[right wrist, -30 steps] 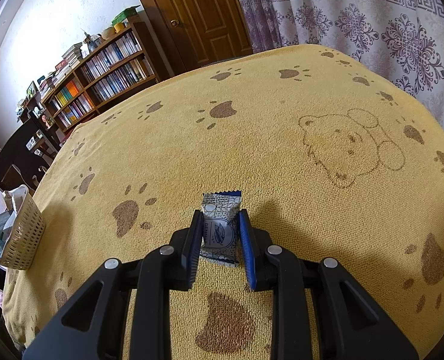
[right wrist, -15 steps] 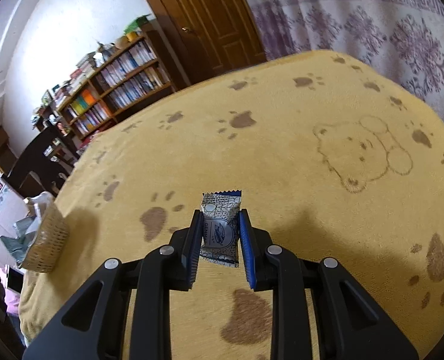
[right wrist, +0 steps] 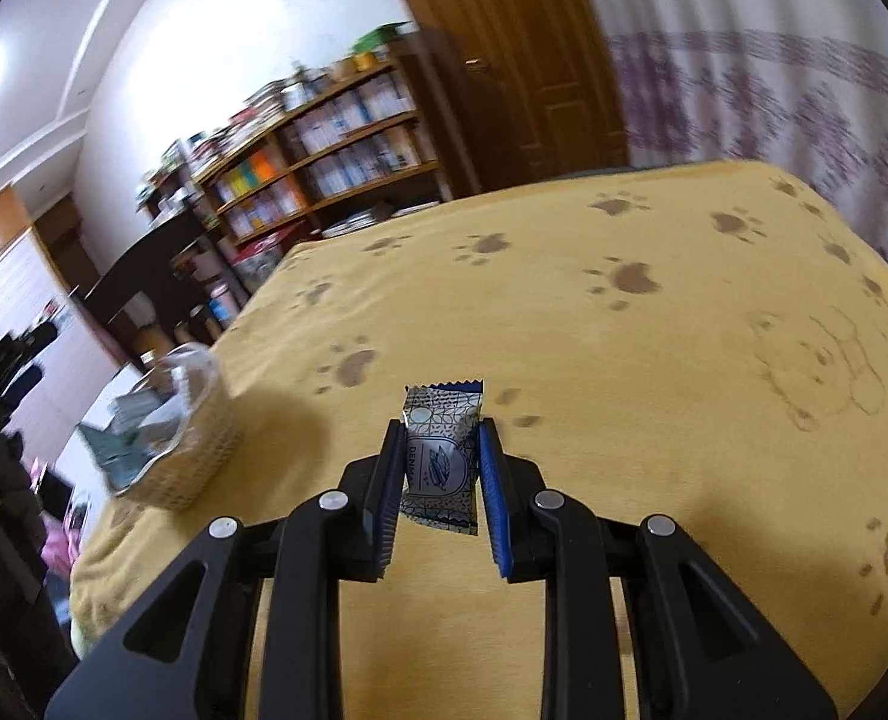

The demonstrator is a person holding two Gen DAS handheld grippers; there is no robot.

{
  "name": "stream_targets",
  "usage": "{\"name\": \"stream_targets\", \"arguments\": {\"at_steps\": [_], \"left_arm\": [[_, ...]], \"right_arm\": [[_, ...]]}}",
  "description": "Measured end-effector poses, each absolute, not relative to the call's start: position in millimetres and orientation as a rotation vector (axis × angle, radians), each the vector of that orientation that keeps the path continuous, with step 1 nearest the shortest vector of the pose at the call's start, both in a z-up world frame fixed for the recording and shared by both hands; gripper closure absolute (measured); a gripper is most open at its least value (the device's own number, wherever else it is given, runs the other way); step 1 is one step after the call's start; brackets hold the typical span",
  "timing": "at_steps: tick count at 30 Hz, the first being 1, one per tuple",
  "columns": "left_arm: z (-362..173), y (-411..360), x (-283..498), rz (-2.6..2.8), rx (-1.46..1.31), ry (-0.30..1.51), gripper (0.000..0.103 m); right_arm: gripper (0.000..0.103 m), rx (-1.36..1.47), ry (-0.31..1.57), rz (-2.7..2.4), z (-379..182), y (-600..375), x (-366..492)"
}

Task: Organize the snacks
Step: 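Carry the blue-and-silver sweet into the basket and open the right gripper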

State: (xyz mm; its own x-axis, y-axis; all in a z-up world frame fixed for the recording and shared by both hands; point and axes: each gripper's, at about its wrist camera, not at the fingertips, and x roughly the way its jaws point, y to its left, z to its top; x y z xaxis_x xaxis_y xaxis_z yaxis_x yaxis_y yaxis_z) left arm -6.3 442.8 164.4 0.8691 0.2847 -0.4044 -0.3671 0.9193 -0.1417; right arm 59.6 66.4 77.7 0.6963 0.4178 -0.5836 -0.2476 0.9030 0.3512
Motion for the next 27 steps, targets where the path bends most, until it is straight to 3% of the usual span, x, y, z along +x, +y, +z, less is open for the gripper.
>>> {"name": "stream_targets", "arguments": {"at_steps": [15,27], "left_arm": [[177.8,451.7,-19.6,0.402,-0.206,0.339,0.012],[179.8,457.8,-21.7,0.398,-0.228,0.33,0.012]], "right_arm": [[0.079,0.048,0.726,0.648,117.0,211.2,55.5],[0.079,-0.098,0.774,0.725,108.6,292.4,64.9]]}}
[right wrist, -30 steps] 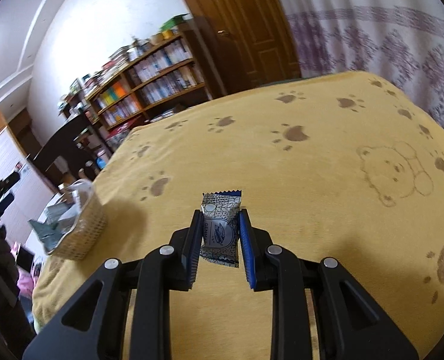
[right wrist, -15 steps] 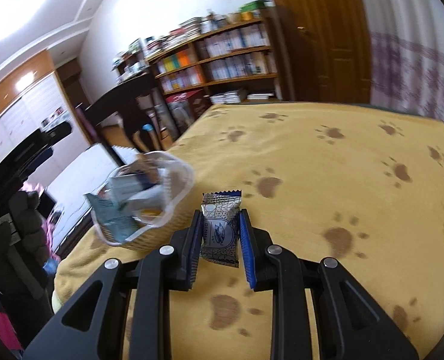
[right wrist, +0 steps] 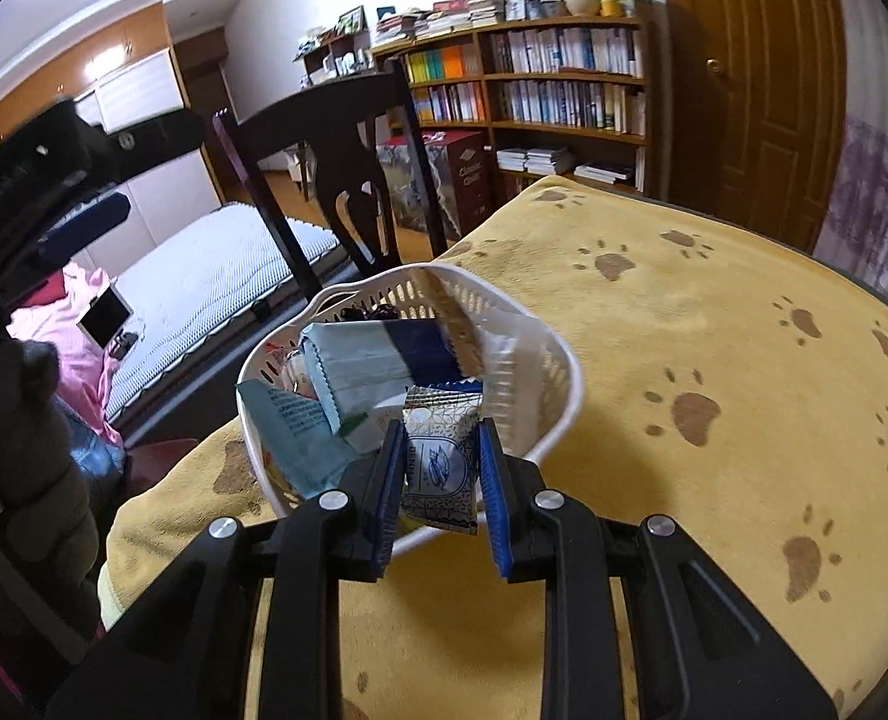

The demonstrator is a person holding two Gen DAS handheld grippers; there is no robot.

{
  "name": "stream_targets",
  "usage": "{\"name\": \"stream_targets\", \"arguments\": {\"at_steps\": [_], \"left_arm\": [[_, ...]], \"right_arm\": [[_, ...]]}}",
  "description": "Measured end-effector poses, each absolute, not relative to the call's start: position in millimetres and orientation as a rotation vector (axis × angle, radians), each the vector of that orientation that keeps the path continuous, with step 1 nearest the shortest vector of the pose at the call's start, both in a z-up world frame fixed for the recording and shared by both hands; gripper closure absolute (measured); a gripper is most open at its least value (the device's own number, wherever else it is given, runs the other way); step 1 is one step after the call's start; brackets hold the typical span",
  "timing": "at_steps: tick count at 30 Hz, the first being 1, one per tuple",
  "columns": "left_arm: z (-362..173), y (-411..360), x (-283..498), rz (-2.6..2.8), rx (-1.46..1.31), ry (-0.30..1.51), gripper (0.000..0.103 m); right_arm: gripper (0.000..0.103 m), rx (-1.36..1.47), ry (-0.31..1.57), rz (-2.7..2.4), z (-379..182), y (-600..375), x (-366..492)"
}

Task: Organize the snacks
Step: 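Carry the blue-and-silver sweet into the basket and open the right gripper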

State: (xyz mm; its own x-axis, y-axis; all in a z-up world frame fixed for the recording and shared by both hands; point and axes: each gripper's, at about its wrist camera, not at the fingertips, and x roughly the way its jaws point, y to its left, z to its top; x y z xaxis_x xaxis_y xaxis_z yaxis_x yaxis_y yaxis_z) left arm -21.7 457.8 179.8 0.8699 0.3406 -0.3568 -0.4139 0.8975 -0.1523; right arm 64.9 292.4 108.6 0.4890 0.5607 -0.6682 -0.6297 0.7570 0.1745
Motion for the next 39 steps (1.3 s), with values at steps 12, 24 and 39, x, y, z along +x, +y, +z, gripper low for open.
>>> {"name": "stream_targets", "arguments": {"at_steps": [12,24,39], "left_arm": [[177.5,456.4,-18.2,0.397,-0.229,0.336,0.006],[177.9,454.7,-19.4,0.395,-0.228,0.335,0.006],[182.3,446.9,-25.6,0.436,-0.166,0.326,0.006]], "right_arm": [[0.077,-0.128,0.811,0.737,94.1,310.3,75.5],[0.076,-0.104,0.794,0.726,95.8,303.7,79.1],[0.041,-0.156,0.652,0.604,115.0,273.5,48.2]]}}
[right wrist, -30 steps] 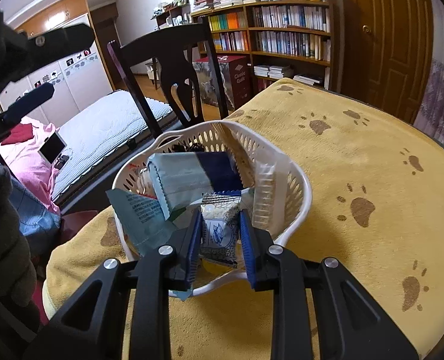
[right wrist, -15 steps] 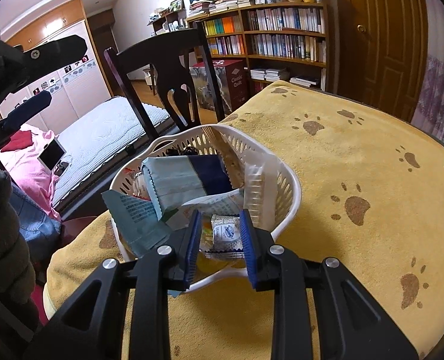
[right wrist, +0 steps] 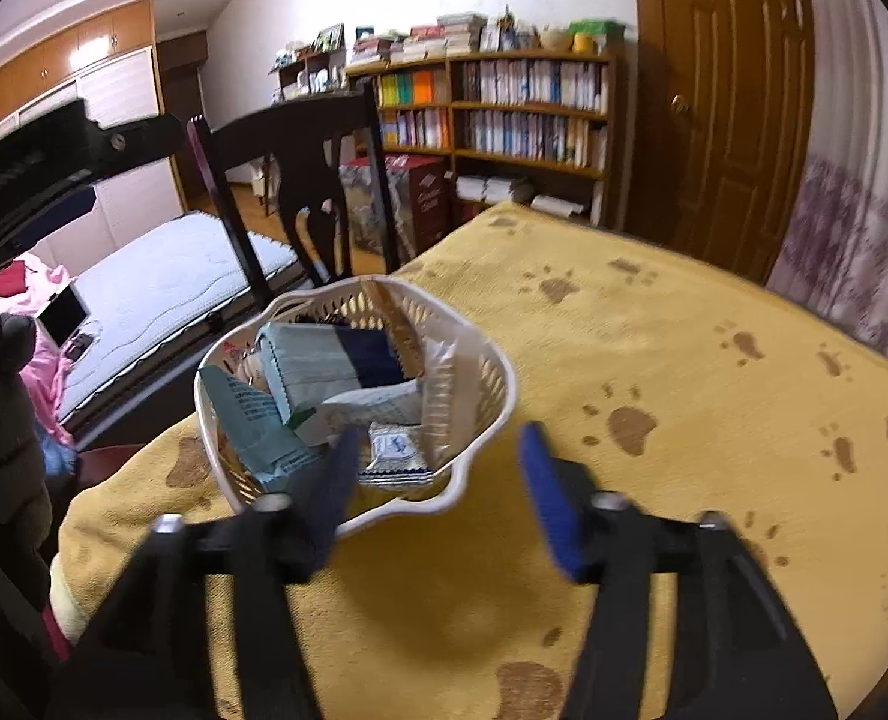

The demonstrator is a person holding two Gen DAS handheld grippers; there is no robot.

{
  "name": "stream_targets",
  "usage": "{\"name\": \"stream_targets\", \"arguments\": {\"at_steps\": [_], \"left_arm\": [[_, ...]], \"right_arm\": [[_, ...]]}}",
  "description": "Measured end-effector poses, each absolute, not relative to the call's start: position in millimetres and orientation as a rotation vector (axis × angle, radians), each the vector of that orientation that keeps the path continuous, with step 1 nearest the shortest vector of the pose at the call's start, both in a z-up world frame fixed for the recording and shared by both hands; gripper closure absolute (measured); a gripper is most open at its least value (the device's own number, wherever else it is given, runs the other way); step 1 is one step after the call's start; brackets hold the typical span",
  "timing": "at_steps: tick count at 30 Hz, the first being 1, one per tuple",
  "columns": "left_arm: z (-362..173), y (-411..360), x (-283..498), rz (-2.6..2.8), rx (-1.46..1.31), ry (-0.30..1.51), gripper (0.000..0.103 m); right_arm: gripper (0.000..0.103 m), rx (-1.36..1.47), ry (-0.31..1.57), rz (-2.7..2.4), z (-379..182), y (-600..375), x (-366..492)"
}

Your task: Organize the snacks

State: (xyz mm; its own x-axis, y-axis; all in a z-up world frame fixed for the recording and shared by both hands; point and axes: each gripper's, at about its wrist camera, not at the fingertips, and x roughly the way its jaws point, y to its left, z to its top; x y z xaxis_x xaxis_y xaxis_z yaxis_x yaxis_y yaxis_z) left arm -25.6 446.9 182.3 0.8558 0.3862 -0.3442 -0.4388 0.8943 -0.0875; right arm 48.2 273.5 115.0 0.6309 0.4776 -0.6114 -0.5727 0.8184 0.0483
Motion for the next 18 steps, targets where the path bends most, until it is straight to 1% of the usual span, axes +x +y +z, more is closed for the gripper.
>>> {"name": "stream_targets", "arguments": {"at_steps": [4,7,9,11,13,15,18], "left_arm": [[181.8,449.4,-28.7,0.423,-0.162,0.333,0.006],[180.1,445.2,-31.7,0.42,-0.126,0.341,0.006],[178.4,441.8,-36.8,0.411,-0.1,0.345,0.006],[175.3,438.8,-42.0,0.41,-0.064,0.351,0.006],[169.6,436.5,-48.1,0.42,-0.021,0.361,0.006],[161.9,436.2,-56.8,0.429,0.003,0.376,0.006],[153.0,438.6,-70.1,0.44,0.014,0.386,0.006]], "right_arm": [[0.039,-0.19,0.602,0.588,123.3,269.6,35.3],[0.034,-0.21,0.561,0.578,129.1,268.4,25.7],[0.027,-0.218,0.544,0.571,132.2,267.6,19.9],[0.022,-0.227,0.525,0.565,135.9,266.8,14.0],[0.021,-0.244,0.51,0.555,139.2,266.8,8.6],[0.017,-0.25,0.503,0.549,142.1,266.9,5.1],[0.014,-0.246,0.502,0.548,144.2,266.9,2.0]]}}
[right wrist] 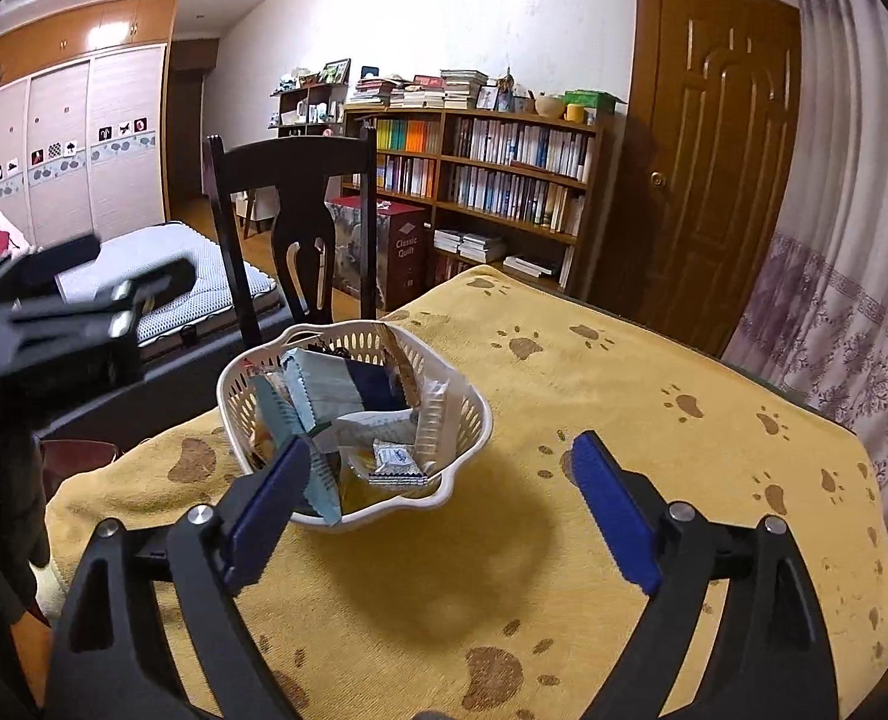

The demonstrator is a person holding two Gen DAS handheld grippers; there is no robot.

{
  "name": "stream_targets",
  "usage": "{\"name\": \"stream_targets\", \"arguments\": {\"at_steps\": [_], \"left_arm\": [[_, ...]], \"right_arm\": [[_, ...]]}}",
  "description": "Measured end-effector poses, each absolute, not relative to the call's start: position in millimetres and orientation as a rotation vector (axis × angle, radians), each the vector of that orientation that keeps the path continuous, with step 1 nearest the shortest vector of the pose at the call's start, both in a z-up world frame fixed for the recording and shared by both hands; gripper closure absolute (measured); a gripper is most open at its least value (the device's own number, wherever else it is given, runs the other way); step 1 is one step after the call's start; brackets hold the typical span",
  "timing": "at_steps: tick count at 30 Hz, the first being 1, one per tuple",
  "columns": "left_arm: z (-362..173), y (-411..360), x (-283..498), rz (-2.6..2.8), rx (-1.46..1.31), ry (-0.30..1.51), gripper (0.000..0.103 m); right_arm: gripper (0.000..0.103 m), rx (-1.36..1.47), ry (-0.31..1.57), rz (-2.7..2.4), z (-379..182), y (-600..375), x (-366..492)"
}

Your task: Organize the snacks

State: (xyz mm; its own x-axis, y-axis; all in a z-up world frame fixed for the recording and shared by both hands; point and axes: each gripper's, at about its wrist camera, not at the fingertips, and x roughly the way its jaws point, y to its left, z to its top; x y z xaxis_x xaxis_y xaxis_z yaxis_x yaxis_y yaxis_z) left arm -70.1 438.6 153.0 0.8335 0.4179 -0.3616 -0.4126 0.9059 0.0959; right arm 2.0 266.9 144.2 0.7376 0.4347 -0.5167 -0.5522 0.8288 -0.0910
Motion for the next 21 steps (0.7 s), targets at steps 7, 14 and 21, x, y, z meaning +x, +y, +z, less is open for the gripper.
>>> {"name": "stream_targets", "arguments": {"at_steps": [7,14,21], "left_arm": [[134.0,437.5,-90.0,0.487,0.055,0.402,0.006],[118.0,433.6,-92.2,0.504,0.106,0.434,0.004],[110.7,428.4,-91.2,0.497,0.14,0.446,0.004]], "right_arm": [[0.005,-0.288,0.47,0.52,146.4,271.0,-10.1],[0.005,-0.35,0.457,0.512,142.3,278.5,-18.0],[0.005,-0.359,0.462,0.505,139.4,279.2,-19.1]]}}
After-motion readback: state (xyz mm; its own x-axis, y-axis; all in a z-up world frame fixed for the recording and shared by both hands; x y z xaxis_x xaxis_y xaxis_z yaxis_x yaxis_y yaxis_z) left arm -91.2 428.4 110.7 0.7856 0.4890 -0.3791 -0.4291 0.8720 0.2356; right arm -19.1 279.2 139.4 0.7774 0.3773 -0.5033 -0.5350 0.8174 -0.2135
